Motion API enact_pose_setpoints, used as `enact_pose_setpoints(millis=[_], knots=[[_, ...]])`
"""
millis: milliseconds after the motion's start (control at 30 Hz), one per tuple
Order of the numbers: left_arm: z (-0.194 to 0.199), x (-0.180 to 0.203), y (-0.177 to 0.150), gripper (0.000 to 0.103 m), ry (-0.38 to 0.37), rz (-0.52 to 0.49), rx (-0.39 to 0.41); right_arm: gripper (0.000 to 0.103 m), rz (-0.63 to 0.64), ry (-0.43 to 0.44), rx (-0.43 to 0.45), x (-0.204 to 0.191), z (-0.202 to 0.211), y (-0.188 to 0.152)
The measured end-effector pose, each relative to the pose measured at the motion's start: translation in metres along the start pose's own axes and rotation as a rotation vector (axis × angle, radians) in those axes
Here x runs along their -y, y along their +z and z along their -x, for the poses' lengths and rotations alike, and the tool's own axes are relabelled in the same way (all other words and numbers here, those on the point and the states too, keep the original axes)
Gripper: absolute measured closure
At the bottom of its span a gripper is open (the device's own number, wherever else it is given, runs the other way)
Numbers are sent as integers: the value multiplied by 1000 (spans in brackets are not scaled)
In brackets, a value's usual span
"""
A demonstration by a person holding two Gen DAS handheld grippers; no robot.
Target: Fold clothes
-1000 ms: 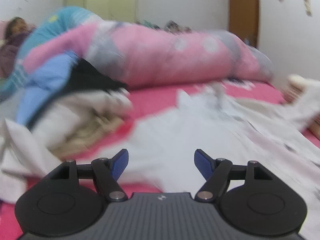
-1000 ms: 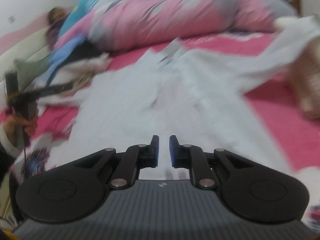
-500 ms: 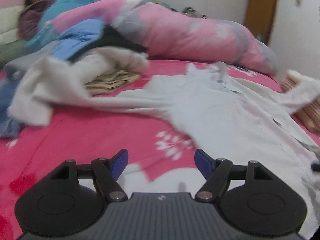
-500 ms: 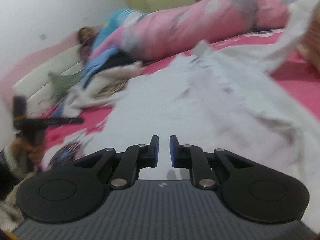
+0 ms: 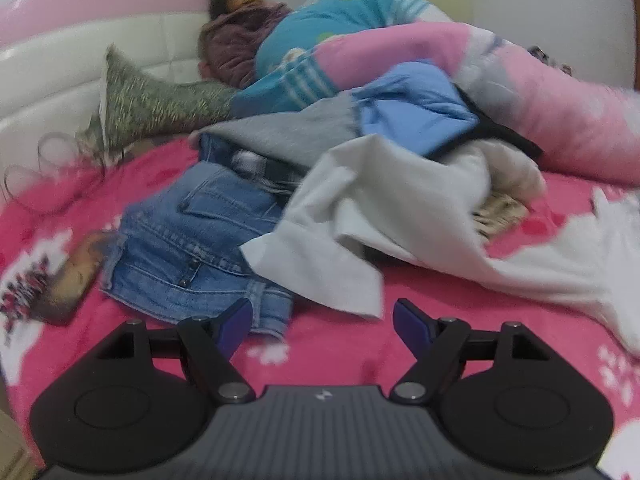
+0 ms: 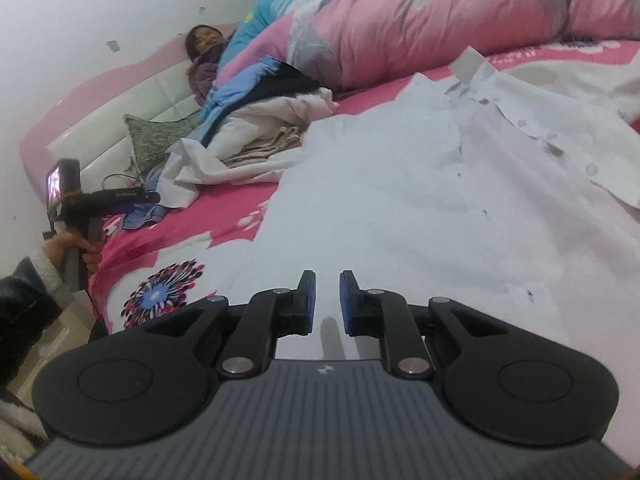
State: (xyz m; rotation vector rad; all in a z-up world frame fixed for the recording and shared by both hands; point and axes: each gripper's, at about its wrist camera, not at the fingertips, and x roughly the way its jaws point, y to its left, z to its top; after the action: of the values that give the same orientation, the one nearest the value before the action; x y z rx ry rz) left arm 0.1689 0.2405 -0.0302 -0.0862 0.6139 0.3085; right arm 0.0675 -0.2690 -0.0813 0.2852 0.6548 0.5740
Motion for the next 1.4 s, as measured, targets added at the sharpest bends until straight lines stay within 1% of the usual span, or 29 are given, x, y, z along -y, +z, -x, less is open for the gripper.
enact_pose_setpoints(millis=[67,167,233,300,333,367,400,433,467,500,600,700,767,833,867,1000,1067,1167,1200,1233,1300,1400], knots=[[-12,-6,2,24,6,36,31,91,-6,-15,-13,-1,-6,0],[-24,-11,5,24,-15,86,78,91,-13,-41,-32,-4,-15,1],[-35,-13,7,25,-28,110,85,91,-24,-55,-43,-4,-20,-1],[-45,-13,9,28,-27,108,82,90,-39,-67,-53,-3,-24,-2],[-49,-12,10,33,-24,101,82,90,-44,-70,-54,-2,-25,-2],[-52,-11,10,44,-17,91,83,90,-47,-73,-55,-2,-26,-3],[-55,-10,11,51,-10,87,78,90,-49,-75,-55,-2,-27,-3],[-57,-9,12,70,-3,87,69,90,-49,-76,-54,-1,-27,-3],[-58,-9,13,95,0,88,60,90,-49,-77,-52,-1,-28,-3],[-55,-10,14,99,-3,91,61,90,-50,-78,-51,-1,-28,-3],[-32,-13,21,99,-23,103,84,90,-56,-75,-41,1,-28,-5],[9,-20,37,99,-102,135,99,90,-60,-66,-28,3,-26,-8],[42,-29,53,99,-177,160,99,90,-56,-58,-22,4,-26,-9],[71,-36,69,99,-239,163,94,90,-51,-50,-16,5,-25,-10],[84,-39,75,99,-254,150,99,90,-55,-43,-12,7,-25,-10],[132,-41,91,99,-235,26,149,90,-74,-15,6,13,-23,-13],[142,-43,91,99,-204,-26,147,90,-83,-2,14,15,-23,-15],[153,-43,85,99,-149,-114,188,90,-96,14,21,19,-23,-16],[152,-43,82,99,-134,-134,184,90,-101,19,23,20,-23,-17],[148,-45,81,99,-134,-124,154,90,-102,21,23,21,-23,-17],[138,-54,80,99,-157,-74,94,90,-99,23,22,21,-22,-17],[129,-72,82,99,-219,18,51,90,-96,22,19,21,-23,-16]])
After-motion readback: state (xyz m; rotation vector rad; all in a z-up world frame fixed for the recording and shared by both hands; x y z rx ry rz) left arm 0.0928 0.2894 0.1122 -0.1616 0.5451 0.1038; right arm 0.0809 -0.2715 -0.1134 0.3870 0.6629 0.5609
